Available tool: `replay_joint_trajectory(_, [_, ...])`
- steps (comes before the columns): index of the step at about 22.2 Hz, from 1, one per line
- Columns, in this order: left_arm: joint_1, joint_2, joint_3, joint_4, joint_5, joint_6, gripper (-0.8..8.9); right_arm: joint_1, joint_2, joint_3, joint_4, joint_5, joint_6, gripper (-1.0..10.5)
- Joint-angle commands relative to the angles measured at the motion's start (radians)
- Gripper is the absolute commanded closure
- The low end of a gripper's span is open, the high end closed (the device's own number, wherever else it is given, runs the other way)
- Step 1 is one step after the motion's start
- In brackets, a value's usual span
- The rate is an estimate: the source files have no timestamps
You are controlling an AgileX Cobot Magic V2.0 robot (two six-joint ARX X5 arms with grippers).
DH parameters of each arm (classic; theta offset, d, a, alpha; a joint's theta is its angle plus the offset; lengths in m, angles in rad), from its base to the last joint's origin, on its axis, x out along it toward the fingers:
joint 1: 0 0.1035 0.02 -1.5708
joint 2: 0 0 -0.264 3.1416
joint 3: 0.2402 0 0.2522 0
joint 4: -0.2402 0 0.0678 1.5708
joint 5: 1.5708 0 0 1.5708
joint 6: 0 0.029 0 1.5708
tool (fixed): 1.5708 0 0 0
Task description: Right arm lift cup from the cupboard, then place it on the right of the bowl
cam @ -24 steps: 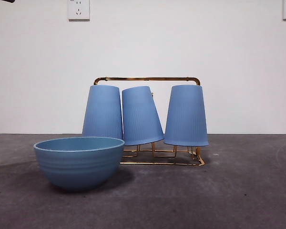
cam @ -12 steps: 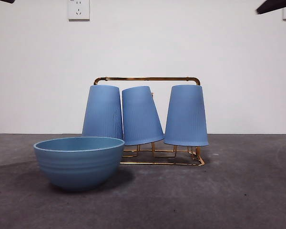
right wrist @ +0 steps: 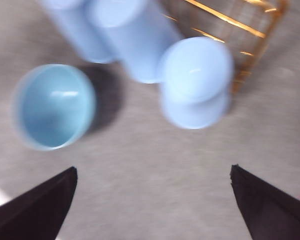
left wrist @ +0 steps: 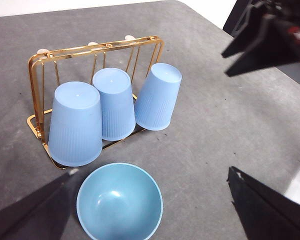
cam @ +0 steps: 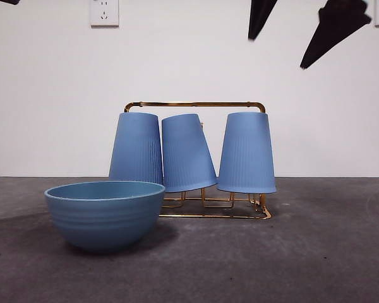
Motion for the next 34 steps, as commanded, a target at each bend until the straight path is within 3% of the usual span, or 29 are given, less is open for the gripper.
replay_joint_trajectory(1, [-0.004,0.006,0.019,0.008,0.005,0.000,3.44,0.015,0.116,0.129,-0.047,0.070,-0.014,4.5])
replay_joint_trajectory(6, [-0.004,0.006,0.019,0.008,0.005,0.000,3.44,0.024,0.301,0.286,-0.086,0.108,-0.014,4.5])
replay_joint_trajectory(8, [-0.004,0.006,0.019,0.008,0.005,0.000,3.44,0.037,0.349,0.300,-0.089,0.163,-0.017,4.5])
replay_joint_trajectory(15, [-0.004,0.036,0.019,0.005,0.005,-0.001,3.44,0.051,0.453,0.300,-0.054,0.206,-0.031,4.5])
replay_joint_trajectory(17, [-0.004,0.048,0.019,0.002,0.005,0.000,3.44,0.051,0.460,0.300,-0.046,0.209,-0.036,4.6])
replay_joint_trajectory(24, [-0.004,0.061,0.019,0.001,0.005,0.000,3.44,0.055,0.460,0.300,-0.033,0.187,-0.035,6.9])
replay_joint_trajectory(34, [-0.018,0.077,0.019,-0.006,0.005,-0.001,3.44,0.059,0.383,0.314,-0.067,0.189,-0.009,7.3])
